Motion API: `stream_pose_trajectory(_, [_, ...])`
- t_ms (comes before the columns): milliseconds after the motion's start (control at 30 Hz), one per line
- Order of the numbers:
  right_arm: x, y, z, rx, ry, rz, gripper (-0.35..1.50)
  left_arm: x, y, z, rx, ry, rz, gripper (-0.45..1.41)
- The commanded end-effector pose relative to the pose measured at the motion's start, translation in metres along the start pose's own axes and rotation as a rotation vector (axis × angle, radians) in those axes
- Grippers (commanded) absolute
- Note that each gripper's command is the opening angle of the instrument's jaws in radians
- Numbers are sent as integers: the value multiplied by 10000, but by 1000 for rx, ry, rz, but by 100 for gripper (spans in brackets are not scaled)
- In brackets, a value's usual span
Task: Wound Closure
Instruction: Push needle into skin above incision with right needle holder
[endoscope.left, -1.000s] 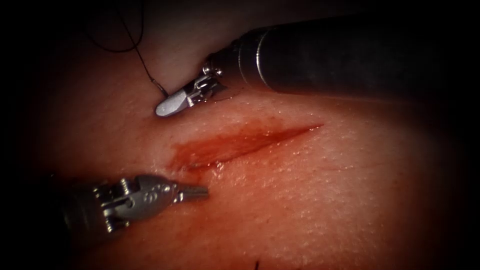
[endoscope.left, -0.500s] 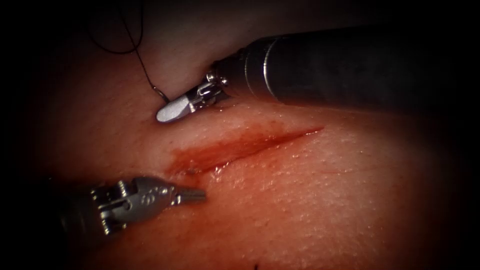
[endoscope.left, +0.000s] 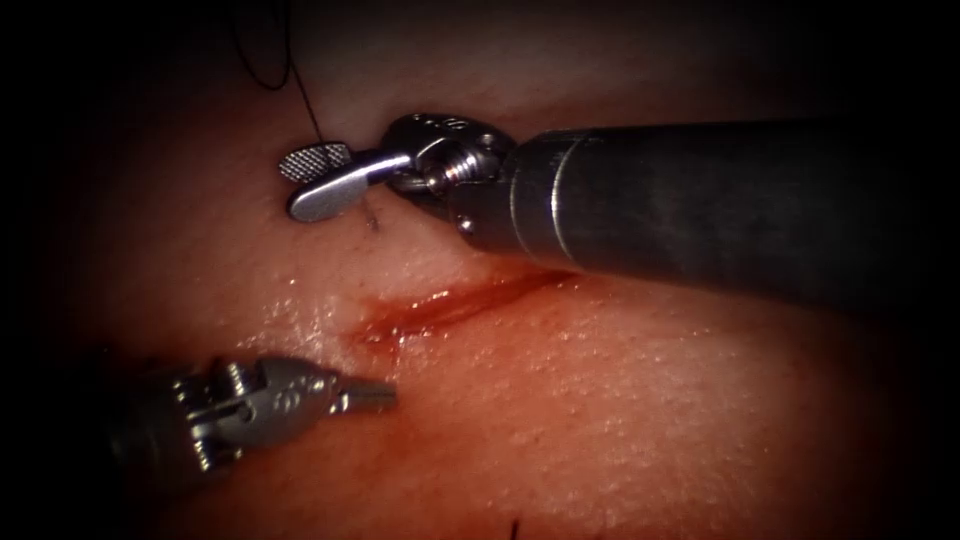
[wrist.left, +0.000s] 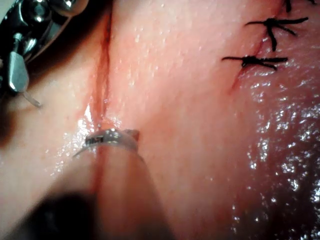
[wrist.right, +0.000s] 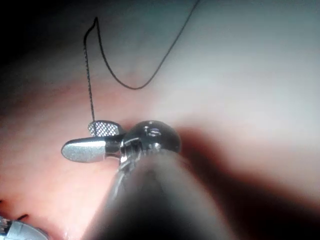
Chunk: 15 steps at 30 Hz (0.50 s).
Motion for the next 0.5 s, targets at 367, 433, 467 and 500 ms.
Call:
stream_pose_trajectory(367, [7, 3, -16, -100, -14, -192, 120, 2, -2, 9, 2, -6, 3, -45])
stream_pose_trajectory(433, [8, 6, -20, -125, -34, -233, 120, 2, -2, 10, 3, -6, 2, -45])
stream_pose_trajectory(467, [8, 7, -22, -140, -50, -250, 120, 2, -2, 10, 3, -6, 2, -45])
stream_pose_trajectory(500, [7, 9, -27, -168, -76, -273, 120, 3, -1, 11, 4, -6, 2, -45])
